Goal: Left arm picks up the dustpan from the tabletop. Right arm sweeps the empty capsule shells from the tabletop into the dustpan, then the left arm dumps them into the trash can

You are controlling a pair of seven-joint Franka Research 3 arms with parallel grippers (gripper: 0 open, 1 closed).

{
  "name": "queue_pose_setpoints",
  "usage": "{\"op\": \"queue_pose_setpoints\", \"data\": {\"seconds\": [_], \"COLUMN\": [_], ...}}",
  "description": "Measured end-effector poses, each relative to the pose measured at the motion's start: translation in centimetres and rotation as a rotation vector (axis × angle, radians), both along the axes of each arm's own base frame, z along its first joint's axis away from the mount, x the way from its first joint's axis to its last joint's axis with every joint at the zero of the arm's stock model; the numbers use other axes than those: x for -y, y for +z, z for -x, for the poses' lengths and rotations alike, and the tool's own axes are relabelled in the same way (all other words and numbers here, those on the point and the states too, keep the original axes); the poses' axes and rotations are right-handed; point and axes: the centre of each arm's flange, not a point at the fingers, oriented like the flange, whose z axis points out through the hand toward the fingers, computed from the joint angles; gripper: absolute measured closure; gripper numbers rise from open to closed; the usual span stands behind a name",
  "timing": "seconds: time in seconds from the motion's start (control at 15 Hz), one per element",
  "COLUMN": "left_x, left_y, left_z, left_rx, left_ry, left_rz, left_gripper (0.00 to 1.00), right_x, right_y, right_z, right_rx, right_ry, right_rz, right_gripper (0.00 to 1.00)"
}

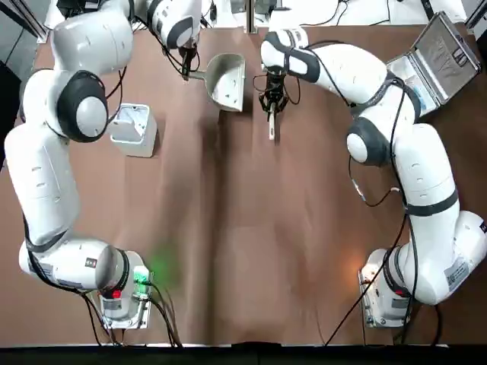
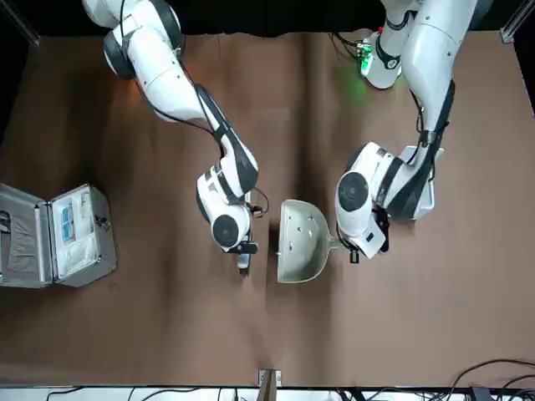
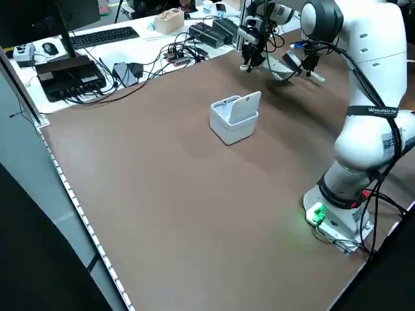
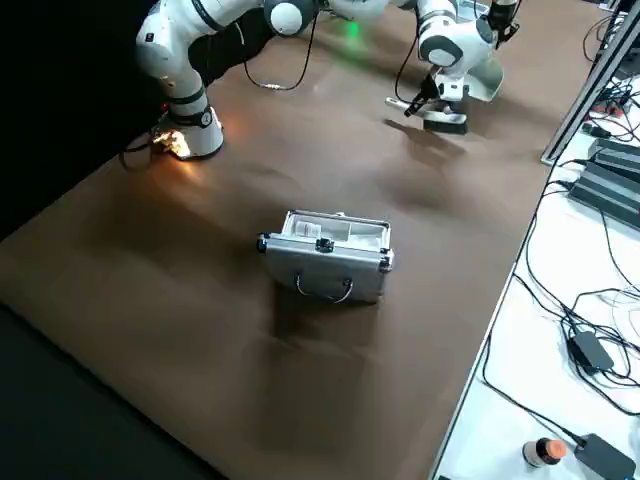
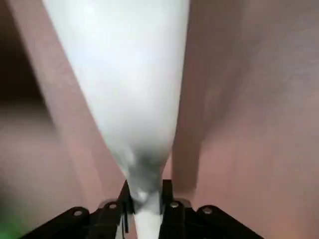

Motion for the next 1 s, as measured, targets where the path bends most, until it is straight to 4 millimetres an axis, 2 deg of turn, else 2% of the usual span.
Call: {"op": "queue_pose_setpoints", "data": {"seconds": [0.07,0.2,0.4,0.8,1.0], "left_x": [-0.7,-1.1,-1.9,-4.7,-5.6], "left_y": [1.0,2.5,5.3,10.4,11.6], "left_z": [-0.4,-0.9,-1.6,-2.3,-2.4], "left_rx": [-0.007,-0.011,-0.007,0.001,-0.021], "left_ry": [-0.011,-0.012,-0.012,-0.007,-0.010], "left_rz": [0.036,0.092,0.183,0.351,0.428], "left_gripper": [0.67,0.67,0.67,0.67,0.67], "right_x": [1.8,3.7,7.0,11.8,14.3], "right_y": [0.8,2.3,4.5,6.7,7.4], "right_z": [-1.2,-2.6,-3.6,-3.2,-1.7], "right_rx": [-0.002,0.008,-0.035,-0.140,-0.154], "right_ry": [-0.024,-0.053,-0.079,-0.106,-0.123], "right_rz": [-0.001,-0.008,0.006,0.050,0.056], "right_gripper": [0.74,0.74,0.74,0.74,0.74]}}
